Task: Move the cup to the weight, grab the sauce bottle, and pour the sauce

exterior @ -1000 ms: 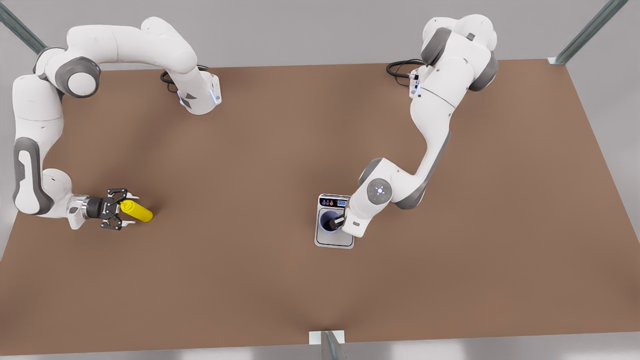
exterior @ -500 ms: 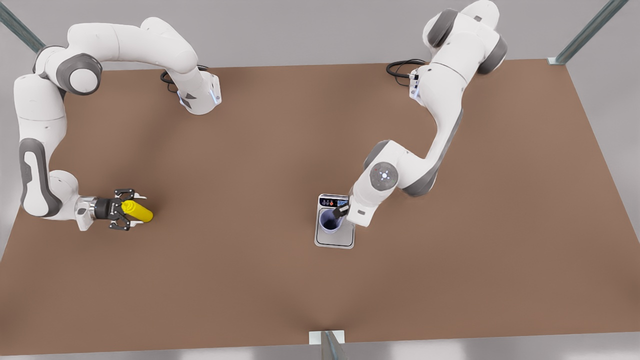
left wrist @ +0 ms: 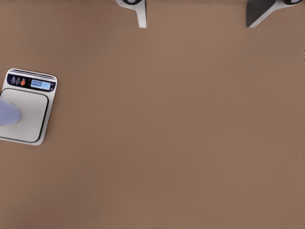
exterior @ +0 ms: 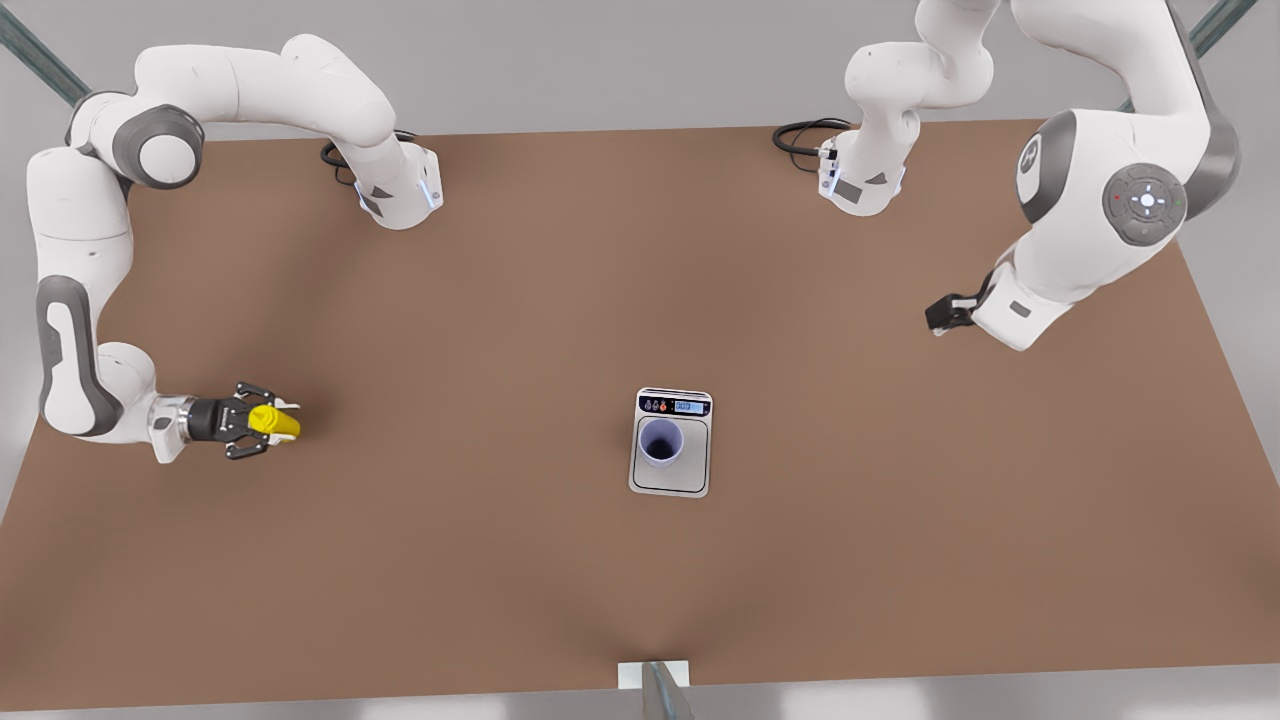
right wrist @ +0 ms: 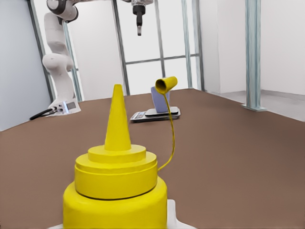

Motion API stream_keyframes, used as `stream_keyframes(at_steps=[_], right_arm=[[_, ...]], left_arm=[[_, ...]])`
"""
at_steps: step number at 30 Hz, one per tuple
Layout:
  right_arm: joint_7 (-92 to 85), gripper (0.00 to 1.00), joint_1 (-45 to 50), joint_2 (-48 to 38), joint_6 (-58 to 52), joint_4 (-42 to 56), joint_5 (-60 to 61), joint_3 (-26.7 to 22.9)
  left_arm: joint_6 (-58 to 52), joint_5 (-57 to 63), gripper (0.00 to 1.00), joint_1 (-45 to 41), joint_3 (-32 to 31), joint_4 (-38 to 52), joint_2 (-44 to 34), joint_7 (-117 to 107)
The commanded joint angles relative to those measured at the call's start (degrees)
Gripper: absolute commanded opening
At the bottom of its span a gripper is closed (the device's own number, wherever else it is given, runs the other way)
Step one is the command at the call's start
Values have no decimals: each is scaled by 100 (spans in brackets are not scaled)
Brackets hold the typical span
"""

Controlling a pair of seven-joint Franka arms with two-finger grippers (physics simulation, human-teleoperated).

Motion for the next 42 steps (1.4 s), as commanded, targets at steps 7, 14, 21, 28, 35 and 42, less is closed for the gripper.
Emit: stream_keyframes(at_steps=[7,14,21,28,35,42], right_arm=[[877,42,378,-124,-52,368,-54,89],[2907,42,1704,-432,1,1967,-766,300],[4849,42,3427,-476,519,2952,-1355,291],[5834,42,4939,-432,2233,2882,-1381,537],[6863,42,6144,-440,3332,2873,-2198,528],[7127,42,6513,-441,3341,2899,-2717,510]], left_arm=[[0,100,100,-8,-1,0,1,0],[0,179,100,-8,-1,0,1,-35],[0,179,100,9,-1,0,45,-44],[-9,179,100,18,-1,0,45,-53],[0,179,100,18,-1,0,80,-53],[0,179,100,18,-1,0,115,-61]])
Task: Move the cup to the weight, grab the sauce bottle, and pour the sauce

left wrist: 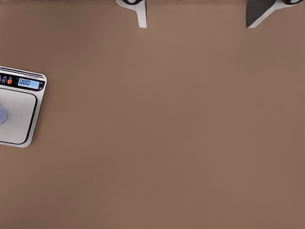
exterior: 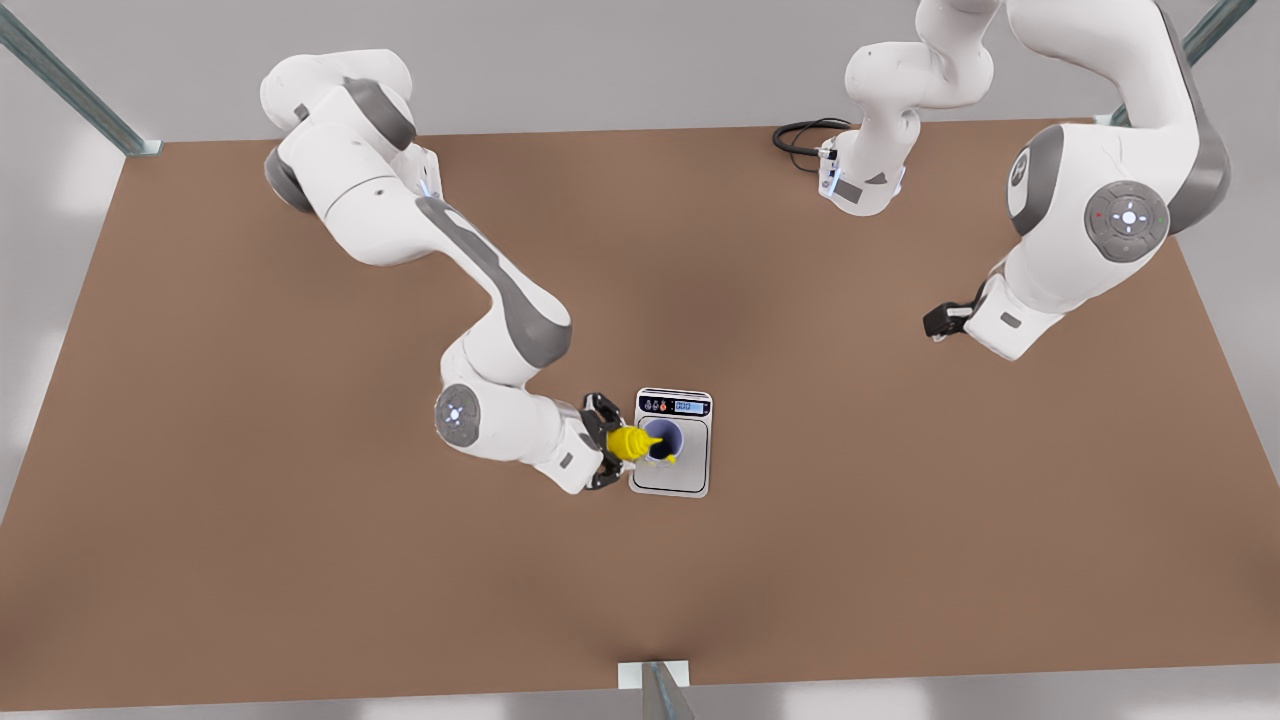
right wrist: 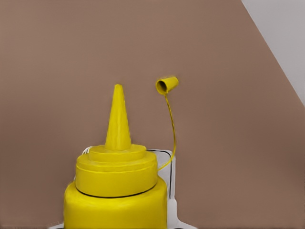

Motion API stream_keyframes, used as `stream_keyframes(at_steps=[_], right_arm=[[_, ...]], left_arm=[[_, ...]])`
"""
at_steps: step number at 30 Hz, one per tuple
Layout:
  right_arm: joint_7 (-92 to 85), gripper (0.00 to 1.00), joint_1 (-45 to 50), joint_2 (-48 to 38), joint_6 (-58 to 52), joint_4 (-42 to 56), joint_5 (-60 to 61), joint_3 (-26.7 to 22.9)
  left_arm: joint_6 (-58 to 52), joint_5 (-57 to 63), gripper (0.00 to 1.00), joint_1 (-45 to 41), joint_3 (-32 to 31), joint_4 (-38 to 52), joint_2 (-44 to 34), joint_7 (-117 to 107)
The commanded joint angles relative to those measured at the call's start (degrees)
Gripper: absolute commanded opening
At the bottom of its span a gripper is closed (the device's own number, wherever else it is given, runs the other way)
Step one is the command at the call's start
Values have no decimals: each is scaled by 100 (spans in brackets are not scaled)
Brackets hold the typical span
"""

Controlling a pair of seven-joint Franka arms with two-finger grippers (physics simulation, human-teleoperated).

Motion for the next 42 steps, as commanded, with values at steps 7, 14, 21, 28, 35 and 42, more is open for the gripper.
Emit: stream_keyframes(at_steps=[7,14,21,28,35,42], right_arm=[[738,42,359,17,-84,7,-1341,-36],[861,42,455,87,-75,16,-1728,-45],[791,43,-923,43,-453,43,-691,1201],[-1089,42,-2568,78,-1349,-36,1471,1801],[-3523,42,-4167,359,-2536,-678,2649,1775],[-5045,42,-4669,1124,-2887,-1030,2939,1406]], left_arm=[[0,1,100,18,0,0,37,0],[0,-8,100,62,0,-9,98,0],[-9,1,100,62,0,0,107,0],[-9,1,100,53,-9,0,107,0],[-9,1,100,53,-9,0,107,0],[-9,10,100,53,-9,9,107,0]])
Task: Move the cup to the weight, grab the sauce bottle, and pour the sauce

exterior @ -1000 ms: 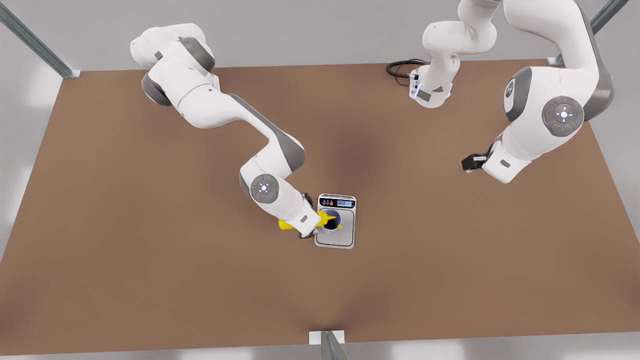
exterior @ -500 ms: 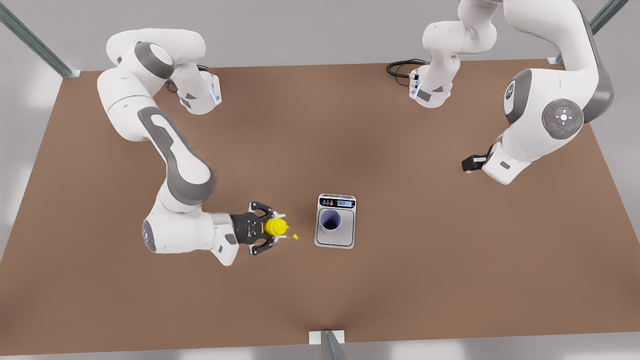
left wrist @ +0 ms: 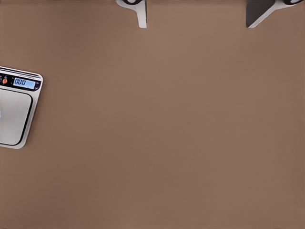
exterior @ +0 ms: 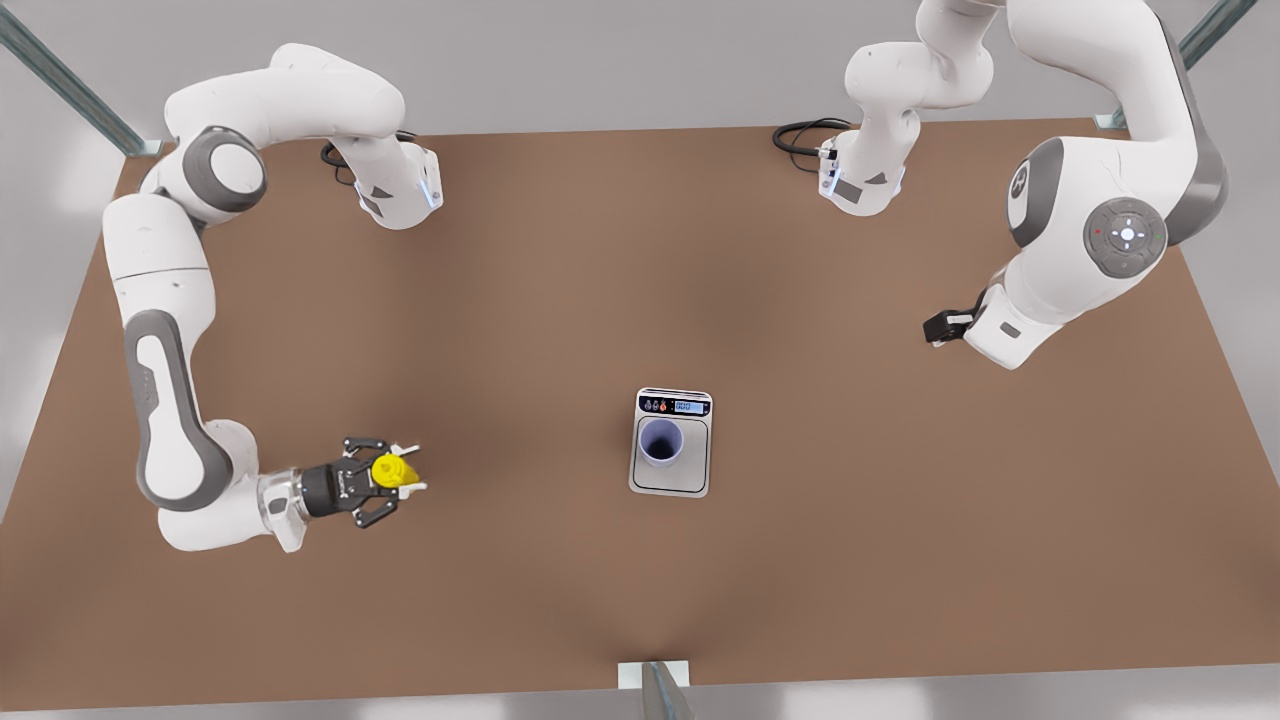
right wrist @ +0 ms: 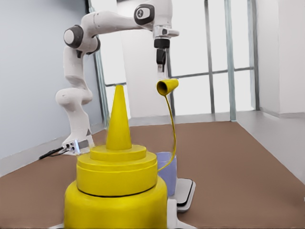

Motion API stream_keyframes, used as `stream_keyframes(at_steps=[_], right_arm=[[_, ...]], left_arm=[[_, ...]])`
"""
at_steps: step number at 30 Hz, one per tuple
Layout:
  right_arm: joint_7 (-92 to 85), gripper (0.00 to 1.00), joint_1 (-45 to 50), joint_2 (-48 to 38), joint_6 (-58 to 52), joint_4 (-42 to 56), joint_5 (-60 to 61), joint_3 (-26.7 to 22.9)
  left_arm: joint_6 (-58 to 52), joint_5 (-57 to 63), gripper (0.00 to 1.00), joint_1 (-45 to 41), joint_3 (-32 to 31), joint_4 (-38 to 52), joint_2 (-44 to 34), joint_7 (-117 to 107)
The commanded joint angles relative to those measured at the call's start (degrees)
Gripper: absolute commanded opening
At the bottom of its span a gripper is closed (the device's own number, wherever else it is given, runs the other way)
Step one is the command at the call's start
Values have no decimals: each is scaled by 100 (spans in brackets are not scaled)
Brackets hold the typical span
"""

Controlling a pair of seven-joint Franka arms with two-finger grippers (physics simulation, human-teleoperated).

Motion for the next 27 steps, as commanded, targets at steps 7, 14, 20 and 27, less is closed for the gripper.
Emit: stream_keyframes(at_steps=[7,14,20,27], right_arm=[[-731,43,65,460,30,7,6,-402],[-1250,43,171,908,100,78,76,-419],[-1258,43,171,925,127,69,76,-419],[-1346,44,197,934,179,69,76,-481]], left_arm=[[0,4,100,1,0,-9,0,-9],[0,21,100,-35,0,0,44,-18],[132,39,100,-43,0,9,158,-9],[123,30,100,-43,0,9,211,-18]])
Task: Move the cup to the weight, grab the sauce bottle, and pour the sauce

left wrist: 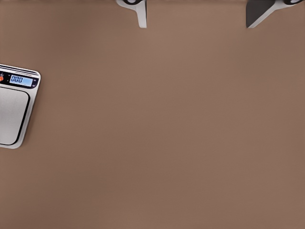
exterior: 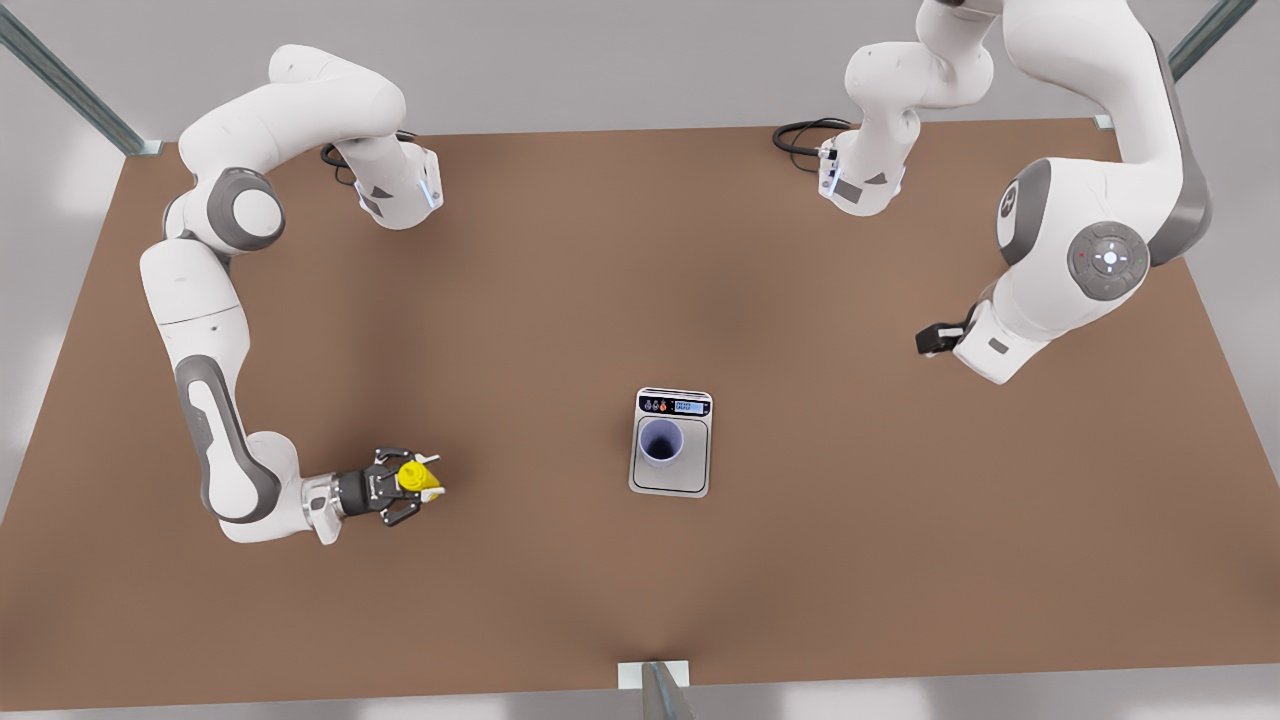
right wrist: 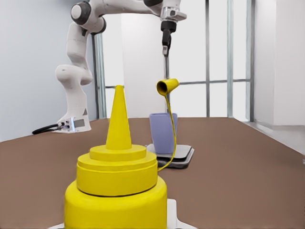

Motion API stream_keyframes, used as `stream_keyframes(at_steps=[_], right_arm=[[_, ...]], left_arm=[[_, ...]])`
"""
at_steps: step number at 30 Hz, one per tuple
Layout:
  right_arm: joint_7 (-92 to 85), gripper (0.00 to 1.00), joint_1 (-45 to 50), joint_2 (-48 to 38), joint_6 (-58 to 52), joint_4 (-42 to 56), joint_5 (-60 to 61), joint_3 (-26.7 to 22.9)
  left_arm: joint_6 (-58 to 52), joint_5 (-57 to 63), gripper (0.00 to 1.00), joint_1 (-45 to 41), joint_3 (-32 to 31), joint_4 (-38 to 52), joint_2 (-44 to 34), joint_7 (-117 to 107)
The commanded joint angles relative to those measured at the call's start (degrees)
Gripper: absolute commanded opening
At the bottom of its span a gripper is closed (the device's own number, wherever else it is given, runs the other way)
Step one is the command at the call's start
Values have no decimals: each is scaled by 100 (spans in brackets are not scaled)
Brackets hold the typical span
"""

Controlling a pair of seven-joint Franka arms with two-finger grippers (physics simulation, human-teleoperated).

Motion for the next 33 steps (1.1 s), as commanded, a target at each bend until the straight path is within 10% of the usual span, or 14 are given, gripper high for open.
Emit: stream_keyframes(at_steps=[1,12,18,33], right_arm=[[-1,45,0,-1,2,-10,8,1],[17,54,-9,-1,29,-28,8,1],[17,87,-9,17,29,-28,8,1],[8,100,-26,52,29,-28,79,-43]], left_arm=[[5,1,100,0,0,0,0,0],[-13,1,100,-18,0,0,0,0],[-13,-8,100,-88,0,0,0,-88],[-13,1,100,-97,0,0,0,-97]])
